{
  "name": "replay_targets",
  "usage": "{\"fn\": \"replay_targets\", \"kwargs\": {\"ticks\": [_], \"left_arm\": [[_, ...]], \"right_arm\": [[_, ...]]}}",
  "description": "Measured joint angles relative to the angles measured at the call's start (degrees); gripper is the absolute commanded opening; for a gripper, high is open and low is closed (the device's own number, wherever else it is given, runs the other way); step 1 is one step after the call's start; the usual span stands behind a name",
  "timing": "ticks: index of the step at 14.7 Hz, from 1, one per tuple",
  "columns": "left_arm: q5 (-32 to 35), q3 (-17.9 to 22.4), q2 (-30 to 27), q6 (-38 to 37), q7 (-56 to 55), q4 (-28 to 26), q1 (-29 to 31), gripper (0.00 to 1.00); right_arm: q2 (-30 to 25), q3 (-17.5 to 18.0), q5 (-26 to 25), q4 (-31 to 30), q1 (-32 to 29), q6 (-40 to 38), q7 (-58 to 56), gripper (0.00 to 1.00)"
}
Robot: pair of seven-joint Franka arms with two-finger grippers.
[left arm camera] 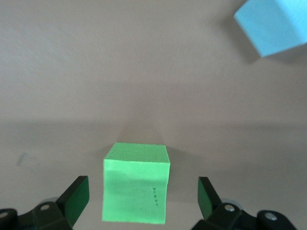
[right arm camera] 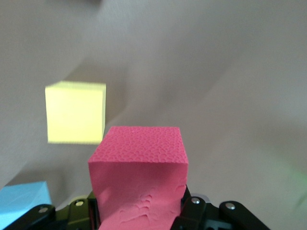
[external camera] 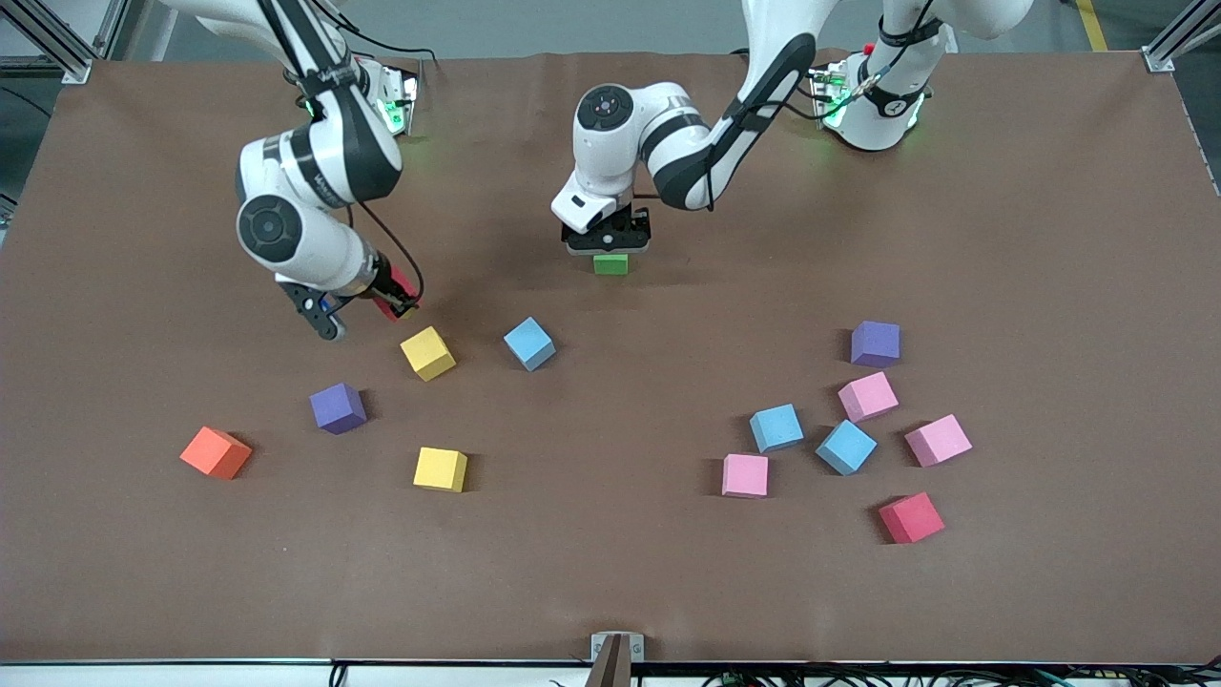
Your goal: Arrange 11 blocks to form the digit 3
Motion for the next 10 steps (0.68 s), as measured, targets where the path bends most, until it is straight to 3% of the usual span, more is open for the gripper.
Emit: {"fn": "replay_targets", "kwargs": {"ticks": [4,10], "left_arm": [[0.0,0.43,-5.15,-3.8,-1.48,0.06,4.19,1.0],[0.07,0.83,-6.77,-5.09,2.98,1.4,19.77,1.0]], "right_arm": [[-0.14,0.15,3.61,-0.32,7.31,1.52,12.88,0.07],[0.38,0.08,10.57,-0.7,13.26,6.75,25.67,0.07]]}}
